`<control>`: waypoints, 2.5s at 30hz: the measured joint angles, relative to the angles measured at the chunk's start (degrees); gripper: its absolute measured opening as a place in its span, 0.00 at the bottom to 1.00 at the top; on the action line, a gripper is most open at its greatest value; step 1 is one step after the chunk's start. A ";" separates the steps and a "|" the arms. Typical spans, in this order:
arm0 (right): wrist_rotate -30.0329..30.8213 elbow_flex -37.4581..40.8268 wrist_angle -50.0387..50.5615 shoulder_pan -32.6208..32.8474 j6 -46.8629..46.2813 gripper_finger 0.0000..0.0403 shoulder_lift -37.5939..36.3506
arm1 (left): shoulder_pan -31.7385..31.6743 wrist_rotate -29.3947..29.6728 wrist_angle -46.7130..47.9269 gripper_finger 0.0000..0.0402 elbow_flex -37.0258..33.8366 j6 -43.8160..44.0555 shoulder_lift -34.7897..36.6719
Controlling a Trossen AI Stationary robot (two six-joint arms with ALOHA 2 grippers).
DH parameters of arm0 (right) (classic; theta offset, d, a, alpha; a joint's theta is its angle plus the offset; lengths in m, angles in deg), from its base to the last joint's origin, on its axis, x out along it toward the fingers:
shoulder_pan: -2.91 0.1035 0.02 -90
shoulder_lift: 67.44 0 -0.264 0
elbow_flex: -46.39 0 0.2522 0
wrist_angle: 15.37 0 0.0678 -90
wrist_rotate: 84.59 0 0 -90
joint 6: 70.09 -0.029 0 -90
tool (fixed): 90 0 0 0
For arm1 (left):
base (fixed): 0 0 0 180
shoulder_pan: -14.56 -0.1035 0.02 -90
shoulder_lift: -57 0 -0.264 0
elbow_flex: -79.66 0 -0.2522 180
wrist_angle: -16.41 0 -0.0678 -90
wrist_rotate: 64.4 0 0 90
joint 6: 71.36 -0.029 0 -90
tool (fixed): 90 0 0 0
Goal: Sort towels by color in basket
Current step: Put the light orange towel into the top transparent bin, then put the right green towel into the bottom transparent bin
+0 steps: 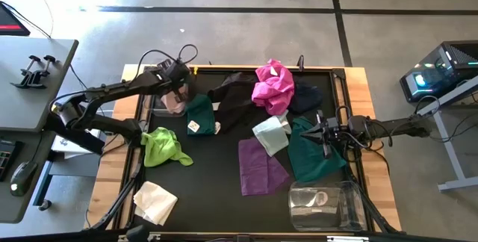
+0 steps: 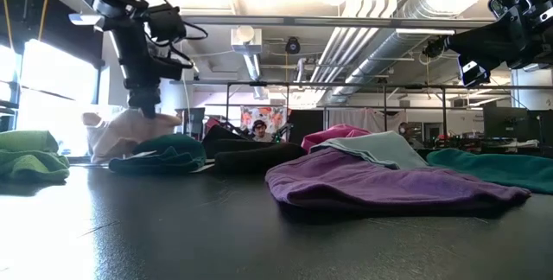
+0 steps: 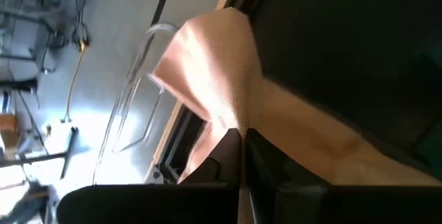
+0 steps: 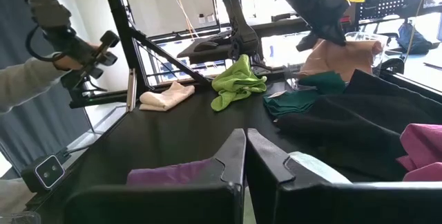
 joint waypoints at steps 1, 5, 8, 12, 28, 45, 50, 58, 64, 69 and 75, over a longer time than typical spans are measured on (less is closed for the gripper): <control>0.00 0.00 -0.01 0.00 -0.01 0.00 0.00 | -0.47 0.00 0.03 0.01 0.00 0.42 0.04; 0.00 0.00 0.01 -0.01 -0.02 0.00 0.00 | -1.83 -0.34 0.10 0.07 0.00 1.98 0.08; 0.00 0.00 0.01 -0.01 0.00 0.00 0.00 | -2.60 -0.94 0.05 0.15 0.00 4.48 0.08; 0.00 0.00 0.00 -0.01 -0.01 0.00 0.00 | -3.50 -0.96 0.10 0.25 0.02 8.67 0.08; 0.00 0.00 0.01 0.00 -0.02 0.00 0.00 | -11.35 -6.65 4.93 0.23 2.71 22.51 0.10; 0.00 0.00 -0.01 -0.01 -0.02 0.00 0.00 | -17.05 -18.03 4.69 0.00 2.78 22.91 -6.81; 0.00 0.00 0.01 -0.01 0.00 0.00 0.00 | -17.03 -18.18 3.37 0.00 2.78 23.05 -13.38; 0.02 0.00 0.00 0.00 -0.02 0.00 0.00 | -16.00 -18.97 2.88 0.00 3.17 24.26 -15.62; 0.02 0.00 -0.01 -0.01 0.00 0.00 0.00 | -16.03 -18.27 3.80 0.02 3.15 24.33 -11.65; 0.02 0.00 0.00 -0.01 -0.01 0.00 0.00 | -16.02 -18.01 6.21 0.10 3.13 24.66 -5.85; 0.02 -0.01 0.00 0.01 0.00 0.00 0.00 | -15.55 -18.64 7.89 0.22 3.13 25.95 3.10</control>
